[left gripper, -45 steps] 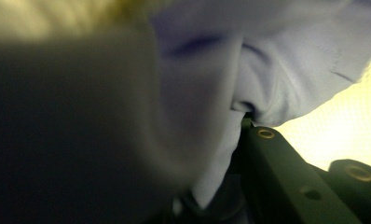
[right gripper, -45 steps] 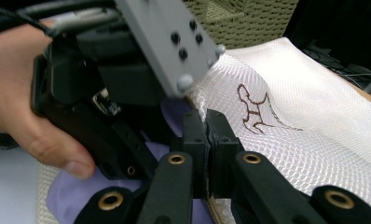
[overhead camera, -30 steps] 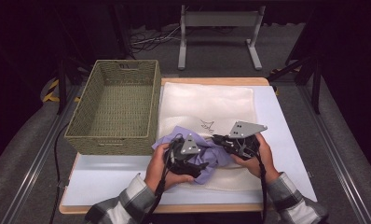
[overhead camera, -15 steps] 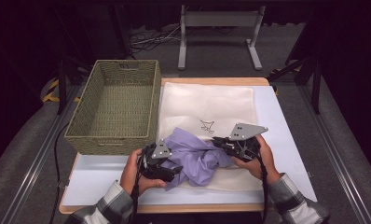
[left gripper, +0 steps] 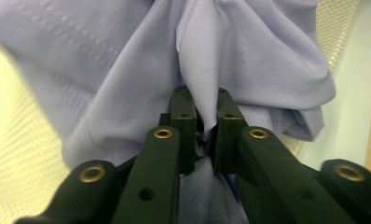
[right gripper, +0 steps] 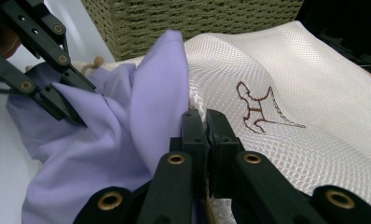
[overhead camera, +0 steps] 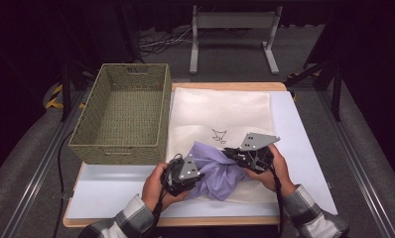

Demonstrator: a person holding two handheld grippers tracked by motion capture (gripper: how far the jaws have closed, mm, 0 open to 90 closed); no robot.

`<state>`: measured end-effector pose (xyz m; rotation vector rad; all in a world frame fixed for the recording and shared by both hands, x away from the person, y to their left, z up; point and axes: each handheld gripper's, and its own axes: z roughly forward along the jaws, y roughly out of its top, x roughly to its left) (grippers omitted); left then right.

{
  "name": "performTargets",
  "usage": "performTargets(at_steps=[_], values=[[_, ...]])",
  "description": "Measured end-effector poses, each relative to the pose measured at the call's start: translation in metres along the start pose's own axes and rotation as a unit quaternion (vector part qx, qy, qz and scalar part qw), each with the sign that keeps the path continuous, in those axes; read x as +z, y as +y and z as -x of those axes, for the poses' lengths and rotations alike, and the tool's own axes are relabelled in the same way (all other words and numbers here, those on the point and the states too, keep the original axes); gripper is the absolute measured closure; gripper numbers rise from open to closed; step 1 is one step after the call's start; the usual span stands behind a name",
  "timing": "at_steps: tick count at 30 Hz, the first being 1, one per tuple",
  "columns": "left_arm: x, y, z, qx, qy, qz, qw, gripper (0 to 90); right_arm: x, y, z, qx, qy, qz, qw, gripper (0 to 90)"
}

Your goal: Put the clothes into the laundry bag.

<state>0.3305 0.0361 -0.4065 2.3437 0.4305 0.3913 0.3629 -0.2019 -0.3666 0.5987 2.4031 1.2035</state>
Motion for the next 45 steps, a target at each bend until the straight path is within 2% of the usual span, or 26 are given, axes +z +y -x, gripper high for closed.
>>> performTargets(at_steps=[1,2,3,5,6,9,11,14,18,19,20,21,22,23,25,27,28,29,31,32,33,36,37,41,43,45], values=[[0.005,0.004,0.002,0.004,0.005,-0.007,1.0,83.9,0.0,0.0,-0.001,0.001,0.001,0.001,1.0,87.8],[0.01,0.007,0.003,0.008,0.0,-0.012,0.9999,84.4,0.001,0.0,-0.001,-0.002,0.002,0.001,1.0,87.8],[0.015,0.011,0.003,0.008,-0.005,-0.013,0.9999,84.5,0.001,0.0,-0.002,0.001,0.004,0.003,1.0,87.8],[0.021,0.015,0.004,0.005,-0.001,-0.013,0.9999,84.8,0.0,0.001,-0.002,0.004,0.005,0.009,0.9999,87.8],[0.033,0.022,0.004,-0.001,-0.002,-0.018,0.9998,85.0,0.0,0.002,-0.002,0.004,0.008,0.012,0.9999,87.9],[0.048,0.03,0.003,-0.009,0.024,-0.028,0.9993,85.3,-0.002,0.003,-0.004,0.008,0.019,0.019,0.9996,87.9],[0.052,0.031,0.0,-0.016,0.03,-0.029,0.999,85.4,-0.002,0.003,-0.005,0.006,0.019,0.018,0.9996,87.9],[0.061,0.03,-0.013,-0.055,0.05,-0.03,0.9968,85.7,-0.001,0.003,-0.007,0.0,0.029,0.014,0.9995,87.9],[0.064,0.027,-0.023,-0.08,0.076,-0.028,0.9935,85.7,0.0,0.001,-0.009,-0.002,0.039,0.008,0.9992,88.0],[0.064,0.026,-0.024,-0.09,0.087,-0.024,0.9918,85.7,0.0,0.001,-0.01,-0.006,0.04,0.006,0.9992,88.0],[0.063,0.026,-0.026,-0.089,0.099,-0.024,0.9907,85.6,0.0,0.001,-0.011,-0.009,0.043,0.003,0.999,88.0],[0.062,0.026,-0.027,-0.097,0.103,-0.024,0.9897,85.6,0.0,0.0,-0.012,-0.011,0.043,0.0,0.999,88.0],[0.062,0.025,-0.028,-0.103,0.095,-0.019,0.9899,85.5,0.0,-0.001,-0.012,-0.012,0.045,-0.001,0.9989,88.0],[0.061,0.024,-0.029,-0.105,0.083,-0.017,0.9909,85.3,0.0,-0.002,-0.012,-0.013,0.044,-0.003,0.9989,88.0],[0.058,0.022,-0.029,-0.102,0.052,0.003,0.9934,82.6,0.0,-0.004,-0.012,-0.012,0.039,-0.005,0.9991,88.0],[0.054,0.02,-0.027,-0.09,0.04,0.006,0.9951,73.1,0.0,-0.006,-0.01,-0.015,0.029,-0.007,0.9995,88.0],[0.054,0.02,-0.027,-0.09,0.04,0.006,0.9951,63.7,0.0,-0.006,-0.01,-0.015,0.029,-0.007,0.9995,88.0],[0.047,0.018,-0.025,-0.083,0.039,0.011,0.9957,63.7,0.0,-0.007,-0.008,-0.01,0.026,-0.006,0.9996,88.0],[0.037,0.015,-0.025,-0.087,0.033,0.023,0.9954,61.2,0.0,-0.008,-0.004,-0.005,0.021,-0.006,0.9998,88.0],[0.031,0.013,-0.025,-0.09,0.021,0.037,0.9951,57.3,0.0,-0.009,-0.002,0.0,0.019,-0.005,0.9998,88.0],[0.024,0.011,-0.025,-0.091,0.023,0.04,0.9947,53.9,0.0,-0.01,-0.001,0.002,0.018,-0.004,0.9998,88.0],[0.006,0.007,-0.019,-0.084,0.008,0.064,0.9943,47.6,0.0,-0.009,-0.001,0.002,0.013,-0.005,0.9999,88.0],[0.003,0.007,-0.016,-0.08,-0.004,0.069,0.9944,47.3,-0.001,-0.009,-0.001,0.002,0.013,-0.004,0.9999,88.0],[0.002,0.014,0.001,-0.046,-0.054,0.08,0.9943,45.8,0.0,-0.009,-0.001,0.0,0.012,-0.006,0.9999,88.0],[0.007,0.02,0.007,-0.03,-0.071,0.084,0.9935,44.8,0.0,-0.008,-0.002,0.001,0.012,-0.006,0.9999,88.0],[0.017,0.024,0.012,-0.023,-0.077,0.075,0.994,43.5,0.0,-0.008,-0.003,0.0,0.013,-0.008,0.9999,88.0]])
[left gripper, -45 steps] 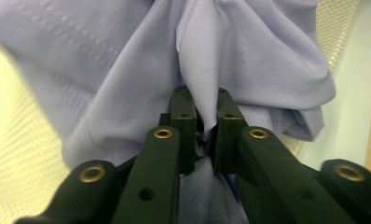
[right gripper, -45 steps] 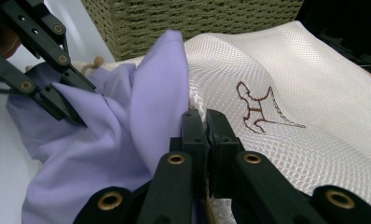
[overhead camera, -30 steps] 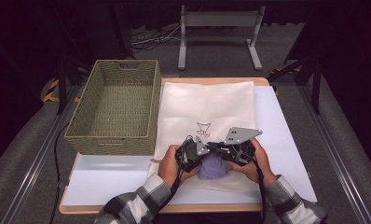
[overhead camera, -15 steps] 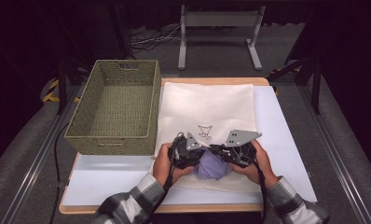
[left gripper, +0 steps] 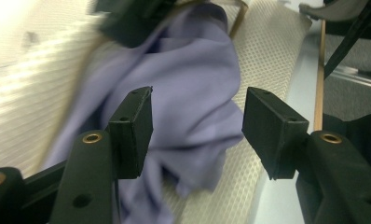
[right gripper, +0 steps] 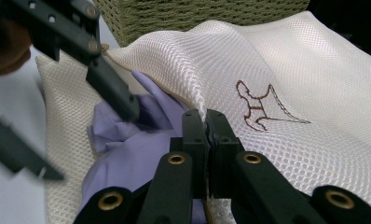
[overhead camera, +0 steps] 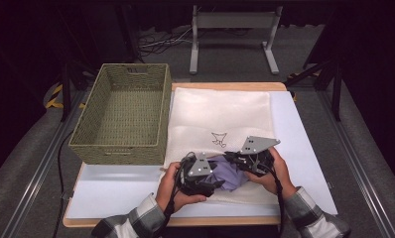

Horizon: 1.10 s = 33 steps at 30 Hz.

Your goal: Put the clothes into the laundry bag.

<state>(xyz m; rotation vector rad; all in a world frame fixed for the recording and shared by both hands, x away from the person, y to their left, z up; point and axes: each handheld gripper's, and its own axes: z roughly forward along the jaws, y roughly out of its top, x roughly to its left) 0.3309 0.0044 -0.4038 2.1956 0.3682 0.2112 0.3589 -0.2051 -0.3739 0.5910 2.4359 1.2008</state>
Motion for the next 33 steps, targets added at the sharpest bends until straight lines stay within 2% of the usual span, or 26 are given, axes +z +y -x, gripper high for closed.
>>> performTargets(at_steps=[2,3,4,6,8,9,10,11,13,14,16,19,21,23,25,28,31,33], values=[[0.012,0.002,0.002,-0.001,-0.009,-0.002,1.0,41.2,0.0,0.0,0.0,0.001,0.0,-0.001,1.0,88.0],[0.019,0.003,0.004,-0.001,-0.005,-0.009,0.9999,41.0,0.001,0.0,0.0,-0.001,0.002,-0.001,1.0,88.0],[0.019,0.003,0.004,-0.001,-0.005,-0.009,0.9999,39.6,0.001,0.0,0.0,-0.001,0.002,-0.001,1.0,88.0],[0.038,0.007,0.006,-0.002,0.012,-0.021,0.9997,38.7,0.002,0.0,-0.001,0.0,0.005,-0.002,1.0,88.0],[0.044,0.007,0.004,-0.004,0.018,-0.024,0.9996,38.4,0.002,0.0,-0.001,-0.002,0.005,-0.003,1.0,88.0],[0.05,0.008,0.003,-0.004,0.028,-0.027,0.9992,39.7,0.002,0.0,-0.002,0.0,0.007,-0.003,1.0,88.0],[0.05,0.008,0.001,0.002,0.039,-0.023,0.999,45.3,0.003,0.0,-0.002,-0.003,0.008,-0.004,1.0,88.0],[0.05,0.009,-0.002,-0.005,0.036,-0.02,0.9991,54.9,0.003,0.0,-0.002,-0.002,0.009,-0.004,1.0,88.0],[0.051,0.009,-0.006,-0.009,0.076,-0.032,0.9966,71.0,0.004,0.0,-0.002,0.007,0.012,-0.001,0.9999,88.0],[0.052,0.009,-0.008,-0.014,0.082,-0.031,0.996,79.7,0.004,0.0,-0.002,0.008,0.014,0.0,0.9999,88.0],[0.054,0.007,-0.015,-0.033,0.097,-0.034,0.9941,84.0,0.004,0.0,-0.002,0.005,0.015,0.002,0.9999,88.0],[0.054,0.007,-0.021,-0.035,0.119,-0.039,0.9915,86.2,0.002,0.002,-0.004,0.006,0.015,0.004,0.9999,88.1],[0.052,0.007,-0.024,-0.033,0.14,-0.045,0.9886,86.5,0.001,0.002,-0.005,0.004,0.015,0.004,0.9999,88.1],[0.05,0.005,-0.032,-0.056,0.149,-0.041,0.9864,86.6,0.0,0.002,-0.006,0.005,0.014,0.002,0.9999,88.1],[0.048,0.003,-0.037,-0.069,0.159,-0.036,0.9841,86.6,-0.001,0.0,-0.005,0.007,0.013,0.002,0.9999,88.1],[0.046,0.001,-0.042,-0.079,0.186,-0.037,0.9786,86.5,-0.003,-0.003,-0.004,0.016,0.015,0.004,0.9998,88.2],[0.044,-0.001,-0.041,-0.088,0.196,-0.036,0.976,86.1,-0.003,-0.007,-0.006,0.01,0.015,-0.005,0.9998,88.1],[0.043,-0.001,-0.041,-0.086,0.198,-0.035,0.9757,85.4,-0.001,-0.009,-0.008,0.005,0.014,-0.012,0.9998,88.1]])
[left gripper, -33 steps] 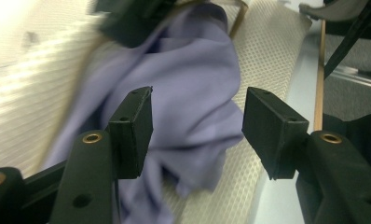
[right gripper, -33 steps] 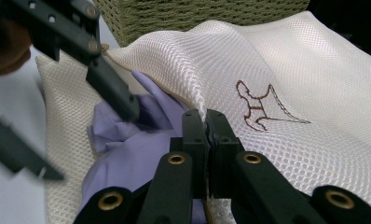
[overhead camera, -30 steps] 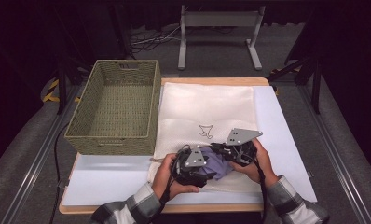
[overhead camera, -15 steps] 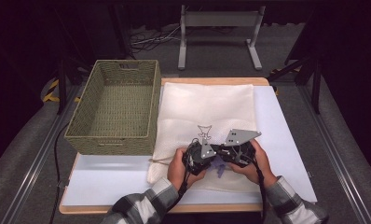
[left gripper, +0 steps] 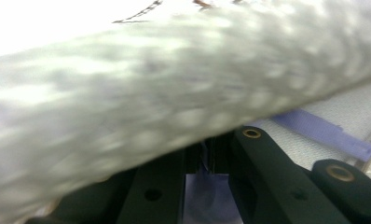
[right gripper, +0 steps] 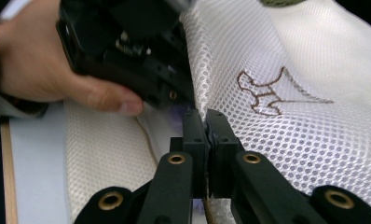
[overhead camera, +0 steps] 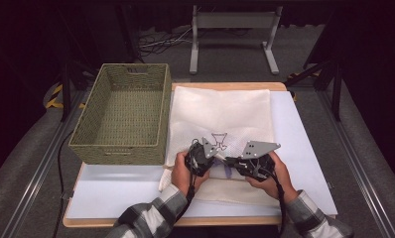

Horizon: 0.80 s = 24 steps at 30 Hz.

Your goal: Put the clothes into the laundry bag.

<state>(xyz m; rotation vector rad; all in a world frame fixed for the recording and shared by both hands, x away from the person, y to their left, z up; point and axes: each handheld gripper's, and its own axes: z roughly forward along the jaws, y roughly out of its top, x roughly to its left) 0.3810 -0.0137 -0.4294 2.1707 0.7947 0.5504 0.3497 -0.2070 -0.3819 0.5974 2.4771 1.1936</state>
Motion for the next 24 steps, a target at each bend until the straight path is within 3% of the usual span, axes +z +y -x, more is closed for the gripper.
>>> performTargets(at_steps=[2,4,6,8,10,12,13,14,17,18,24], values=[[-0.002,-0.001,0.0,-0.013,-0.006,0.001,0.9999,83.9,0.002,-0.002,-0.001,-0.003,-0.002,-0.005,1.0,88.1],[-0.004,-0.002,-0.002,-0.014,-0.027,0.009,0.9995,79.0,0.005,-0.003,-0.001,-0.003,-0.005,-0.008,1.0,88.1],[-0.011,-0.004,-0.002,-0.013,-0.032,0.008,0.9994,74.5,0.007,-0.005,-0.002,-0.007,-0.01,-0.013,0.9998,88.1],[-0.019,-0.006,-0.004,-0.002,-0.05,0.02,0.9986,71.4,0.007,-0.005,-0.001,-0.007,-0.009,-0.014,0.9998,88.1],[-0.024,-0.007,-0.004,0.009,-0.048,0.021,0.9986,68.2,0.007,-0.005,-0.001,-0.007,-0.011,-0.013,0.9998,88.1],[-0.032,-0.01,-0.006,0.025,-0.077,0.032,0.9962,64.9,0.006,-0.005,-0.001,-0.006,-0.011,-0.012,0.9998,88.1],[-0.036,-0.013,-0.005,0.029,-0.073,0.035,0.9963,64.9,0.006,-0.005,-0.001,-0.005,-0.012,-0.011,0.9999,88.1],[-0.041,-0.015,-0.006,0.043,-0.077,0.031,0.9956,67.4,0.005,-0.004,-0.001,-0.006,-0.013,-0.01,0.9998,88.1],[-0.051,-0.021,-0.006,0.052,-0.097,0.041,0.9931,67.4,0.004,-0.004,-0.001,-0.003,-0.016,-0.007,0.9998,88.1],[-0.053,-0.022,-0.005,0.053,-0.11,0.043,0.9916,72.3,0.003,-0.003,-0.001,-0.003,-0.016,-0.007,0.9998,88.1],[-0.047,-0.018,0.019,0.071,-0.168,0.04,0.9824,70.5,0.003,-0.002,-0.001,-0.004,-0.018,-0.005,0.9998,88.1]])
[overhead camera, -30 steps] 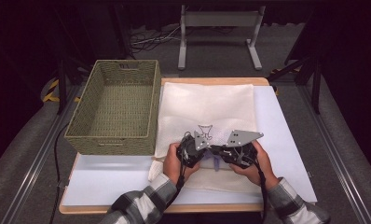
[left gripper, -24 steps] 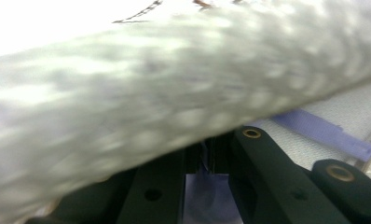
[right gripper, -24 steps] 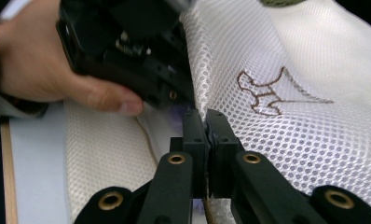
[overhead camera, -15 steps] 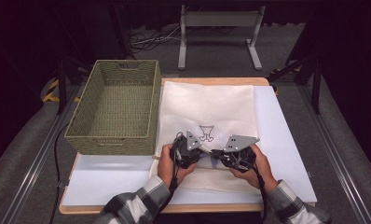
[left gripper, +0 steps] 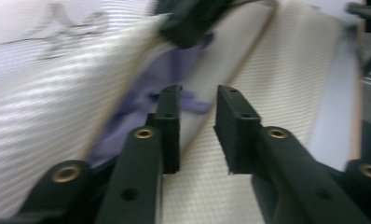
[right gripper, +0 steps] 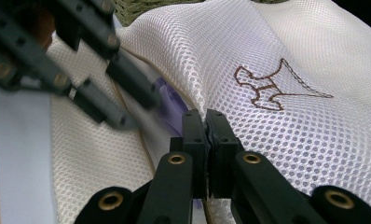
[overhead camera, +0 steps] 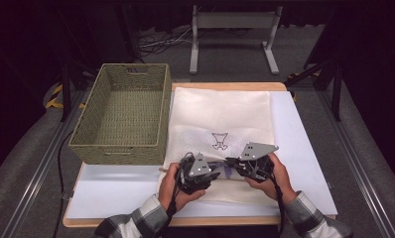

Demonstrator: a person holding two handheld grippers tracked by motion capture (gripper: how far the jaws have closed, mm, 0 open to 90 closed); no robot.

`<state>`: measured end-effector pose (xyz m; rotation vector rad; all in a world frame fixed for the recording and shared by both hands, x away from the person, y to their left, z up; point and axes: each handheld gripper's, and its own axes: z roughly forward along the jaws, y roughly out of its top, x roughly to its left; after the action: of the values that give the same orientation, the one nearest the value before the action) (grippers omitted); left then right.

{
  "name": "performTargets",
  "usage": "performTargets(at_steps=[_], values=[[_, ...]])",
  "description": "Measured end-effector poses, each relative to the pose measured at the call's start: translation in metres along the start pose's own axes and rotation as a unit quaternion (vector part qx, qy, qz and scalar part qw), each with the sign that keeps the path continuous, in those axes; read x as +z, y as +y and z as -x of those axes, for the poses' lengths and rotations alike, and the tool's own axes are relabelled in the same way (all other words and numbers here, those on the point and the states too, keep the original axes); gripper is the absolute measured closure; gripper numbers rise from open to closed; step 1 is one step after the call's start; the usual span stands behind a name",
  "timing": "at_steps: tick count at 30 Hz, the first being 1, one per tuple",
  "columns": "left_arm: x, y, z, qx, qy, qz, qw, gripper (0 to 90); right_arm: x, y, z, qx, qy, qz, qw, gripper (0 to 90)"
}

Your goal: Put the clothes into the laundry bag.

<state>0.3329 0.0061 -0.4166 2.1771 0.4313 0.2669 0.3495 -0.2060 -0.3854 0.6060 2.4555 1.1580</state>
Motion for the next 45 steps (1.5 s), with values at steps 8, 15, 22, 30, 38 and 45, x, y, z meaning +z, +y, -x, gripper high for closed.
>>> performTargets(at_steps=[8,15,22,30,38,45], values=[[0.035,0.01,0.005,0.011,-0.01,-0.019,0.9997,60.6,-0.001,0.0,0.0,-0.001,0.002,0.0,1.0,88.1],[0.057,0.013,-0.004,0.007,0.03,-0.047,0.9984,72.5,0.0,-0.001,0.001,0.001,0.005,0.0,1.0,88.1],[0.069,0.01,-0.01,0.022,0.054,-0.067,0.9961,90.0,-0.001,-0.001,0.002,0.006,0.011,0.001,0.9999,88.1],[0.072,0.009,-0.02,-0.002,0.112,-0.068,0.9914,90.0,-0.002,-0.002,0.003,0.009,0.014,0.0,0.9999,88.2],[0.063,0.006,-0.027,-0.036,0.129,-0.063,0.9889,90.0,-0.005,-0.005,0.003,0.001,0.008,-0.007,0.9999,88.2],[0.034,0.002,-0.023,-0.025,0.112,-0.048,0.9922,90.0,-0.005,-0.006,0.002,-0.005,0.003,-0.011,0.9999,88.2]])
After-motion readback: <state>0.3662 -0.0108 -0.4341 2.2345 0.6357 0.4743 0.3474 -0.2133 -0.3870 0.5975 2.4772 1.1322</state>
